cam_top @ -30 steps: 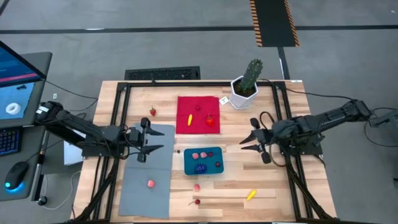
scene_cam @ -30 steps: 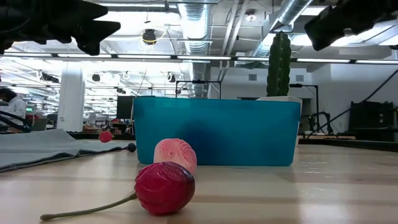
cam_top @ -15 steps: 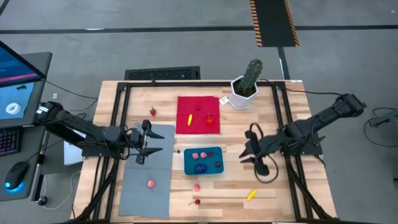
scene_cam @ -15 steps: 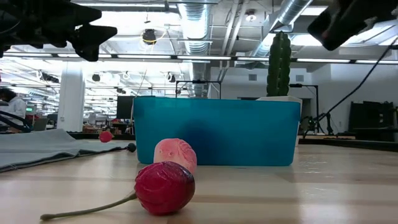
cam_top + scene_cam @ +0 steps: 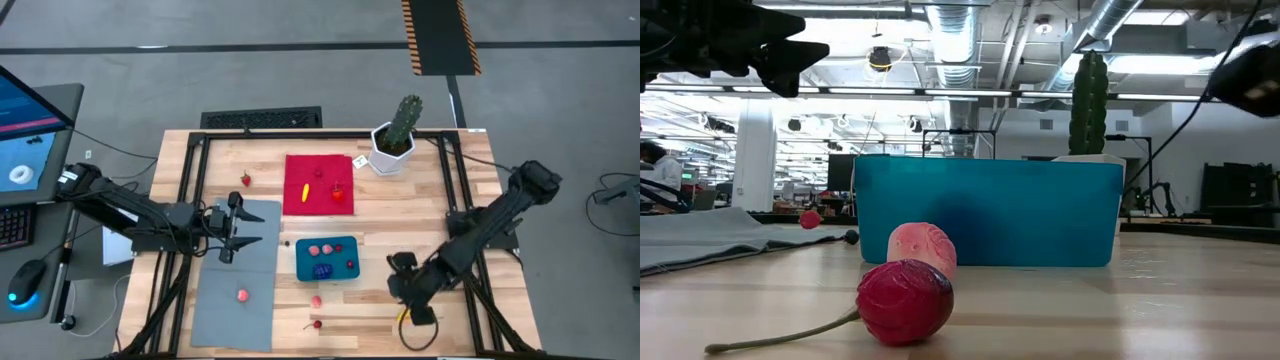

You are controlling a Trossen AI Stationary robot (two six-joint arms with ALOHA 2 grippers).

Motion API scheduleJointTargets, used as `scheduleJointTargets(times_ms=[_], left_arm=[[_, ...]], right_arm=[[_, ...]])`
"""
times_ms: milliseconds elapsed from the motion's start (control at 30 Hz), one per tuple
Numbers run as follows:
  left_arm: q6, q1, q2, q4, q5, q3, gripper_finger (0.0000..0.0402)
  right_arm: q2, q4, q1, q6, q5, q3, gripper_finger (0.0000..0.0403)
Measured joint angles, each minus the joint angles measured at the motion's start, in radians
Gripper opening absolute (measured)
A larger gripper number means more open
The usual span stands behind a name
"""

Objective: Pick and placing Produce into tupperware
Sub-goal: Put the corn into the blue bin

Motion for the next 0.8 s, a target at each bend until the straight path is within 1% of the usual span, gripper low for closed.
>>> scheduleJointTargets(times_ms=[133, 233, 333, 567, 667, 800], left_arm=[[0.000, 0.000, 0.000, 0.000, 0.000, 0.000, 0.0219], [0.000, 0.000, 0.000, 0.000, 0.000, 0.000, 0.0219], [0.000, 0.000, 0.000, 0.000, 0.000, 0.000, 0.0219], [0.000, 0.000, 0.000, 0.000, 0.000, 0.000, 0.0219], [0.000, 0.000, 0.000, -0.001, -0.001, 0.000, 0.0219], [-0.001, 0.000, 0.000, -0.001, -0.010, 0.000, 0.0219]], right_arm=[[0.102, -0.011, 0.045, 0.002, -0.008, 0.037, 0.0227], [0.173, -0.088, 0.062, -0.004, -0.022, 0.068, 0.0234], [0.228, -0.154, 0.078, 0.002, -0.034, 0.093, 0.0230], [0.317, -0.152, 0.104, 0.001, -0.074, 0.131, 0.0215], [0.335, -0.150, 0.103, 0.003, -0.094, 0.137, 0.0210], [0.338, -0.143, 0.097, 0.036, -0.095, 0.137, 0.0201]])
